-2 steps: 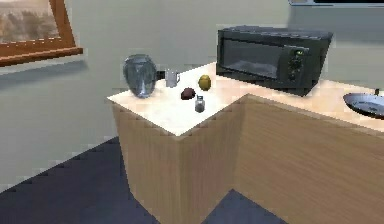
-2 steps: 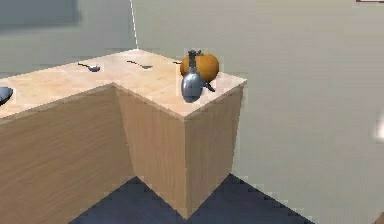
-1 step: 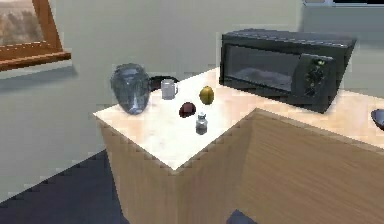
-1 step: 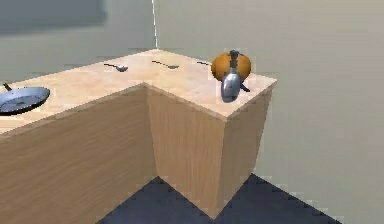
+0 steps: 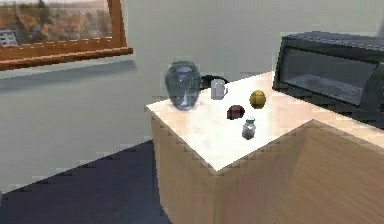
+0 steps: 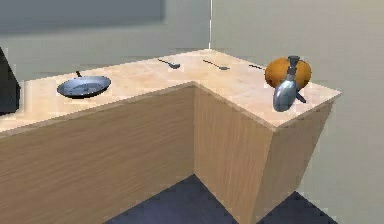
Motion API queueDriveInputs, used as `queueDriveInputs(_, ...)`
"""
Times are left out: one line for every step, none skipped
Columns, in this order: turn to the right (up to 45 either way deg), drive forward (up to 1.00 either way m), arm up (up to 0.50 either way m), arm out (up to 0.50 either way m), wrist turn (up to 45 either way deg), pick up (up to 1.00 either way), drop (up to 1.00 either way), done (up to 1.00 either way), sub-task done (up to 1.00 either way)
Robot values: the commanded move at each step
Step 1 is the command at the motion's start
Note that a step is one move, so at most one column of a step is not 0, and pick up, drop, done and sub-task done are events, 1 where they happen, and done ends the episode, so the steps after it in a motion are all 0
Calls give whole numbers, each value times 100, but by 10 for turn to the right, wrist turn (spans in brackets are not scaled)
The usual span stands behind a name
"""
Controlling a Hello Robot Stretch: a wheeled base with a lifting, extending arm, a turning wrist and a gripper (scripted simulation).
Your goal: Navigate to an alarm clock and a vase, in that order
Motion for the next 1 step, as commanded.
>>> queueDriveInputs(0, 0, 0, 0, 0, 0, 0, 100, 0)
